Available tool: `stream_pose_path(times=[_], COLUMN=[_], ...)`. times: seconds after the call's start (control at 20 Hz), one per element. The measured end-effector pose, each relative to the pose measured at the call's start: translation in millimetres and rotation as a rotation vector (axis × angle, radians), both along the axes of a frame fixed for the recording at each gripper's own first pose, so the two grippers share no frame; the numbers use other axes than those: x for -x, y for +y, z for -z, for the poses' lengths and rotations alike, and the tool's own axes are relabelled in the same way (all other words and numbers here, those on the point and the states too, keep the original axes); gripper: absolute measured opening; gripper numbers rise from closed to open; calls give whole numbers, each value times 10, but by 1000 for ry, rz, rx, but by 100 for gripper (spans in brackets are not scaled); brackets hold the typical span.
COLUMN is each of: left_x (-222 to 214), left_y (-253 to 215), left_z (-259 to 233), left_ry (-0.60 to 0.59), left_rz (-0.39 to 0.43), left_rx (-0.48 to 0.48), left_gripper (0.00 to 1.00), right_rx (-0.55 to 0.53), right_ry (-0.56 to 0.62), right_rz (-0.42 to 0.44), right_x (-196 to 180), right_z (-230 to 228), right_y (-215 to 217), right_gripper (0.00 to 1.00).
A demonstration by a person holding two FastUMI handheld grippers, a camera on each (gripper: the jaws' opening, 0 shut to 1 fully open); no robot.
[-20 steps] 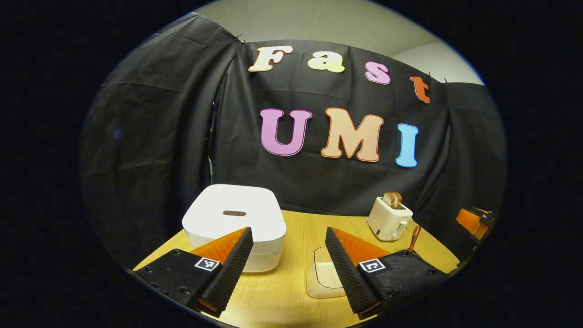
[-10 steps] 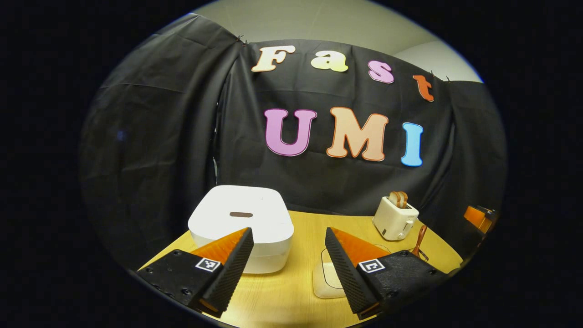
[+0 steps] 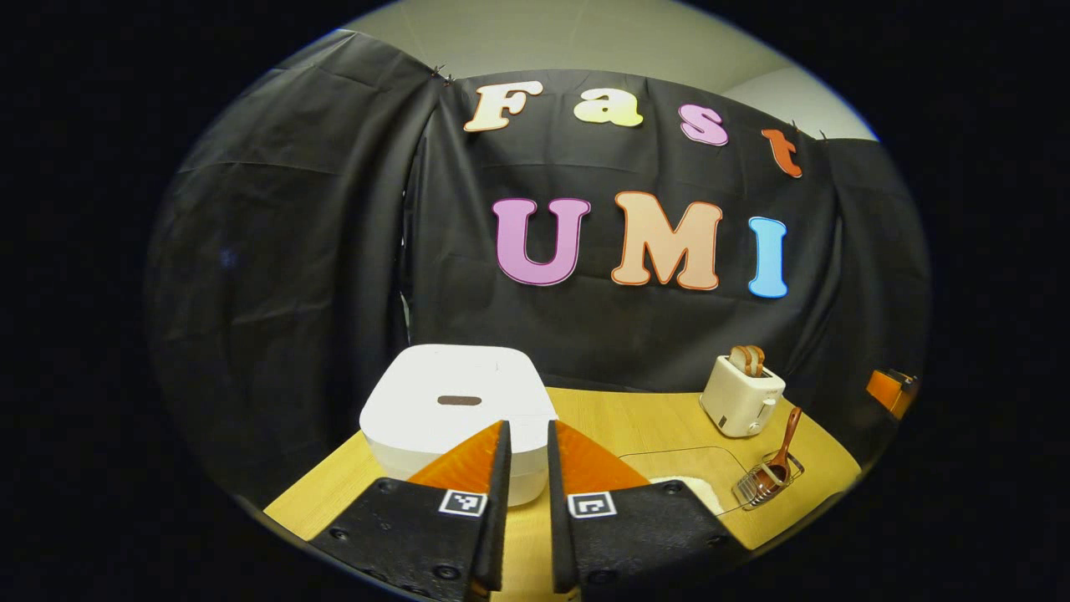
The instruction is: Close the left gripper, press the button to open the rice cooker; take a wooden spoon from the chopstick holder with the right hand, scoop a spoonful of rice and pour it into the rice cooker, then put the wooden spoon back into the chopstick holder.
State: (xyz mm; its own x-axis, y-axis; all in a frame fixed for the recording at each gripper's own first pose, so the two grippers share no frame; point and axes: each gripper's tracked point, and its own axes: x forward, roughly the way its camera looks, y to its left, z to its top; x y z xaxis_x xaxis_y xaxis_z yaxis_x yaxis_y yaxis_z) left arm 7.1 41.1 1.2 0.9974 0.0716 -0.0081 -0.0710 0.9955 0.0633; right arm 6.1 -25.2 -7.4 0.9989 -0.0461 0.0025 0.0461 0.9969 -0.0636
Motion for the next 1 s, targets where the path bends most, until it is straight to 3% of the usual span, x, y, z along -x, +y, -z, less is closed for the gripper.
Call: stream_pose_path(times=[0.05,0.2,0.6,1.0], left_x=[-5,-77,-474,-1040], left_y=[15,24,417,868], left_z=[13,-34,-228,30], left_ry=[5,9,-19,50], left_rz=[4,14,-16,-24], left_rx=[-1,25,26,39], left_gripper=[12,0,0,0], right_rx=[0,-1,4,13], right_ry=[3,12,37,52], right_rz=[1,3,9,29], right_x=[-3,-30,-73,-150], right_z=[2,30,121,147], right_y=[-4,-5,-1,19], right_gripper=[100,100,100,100])
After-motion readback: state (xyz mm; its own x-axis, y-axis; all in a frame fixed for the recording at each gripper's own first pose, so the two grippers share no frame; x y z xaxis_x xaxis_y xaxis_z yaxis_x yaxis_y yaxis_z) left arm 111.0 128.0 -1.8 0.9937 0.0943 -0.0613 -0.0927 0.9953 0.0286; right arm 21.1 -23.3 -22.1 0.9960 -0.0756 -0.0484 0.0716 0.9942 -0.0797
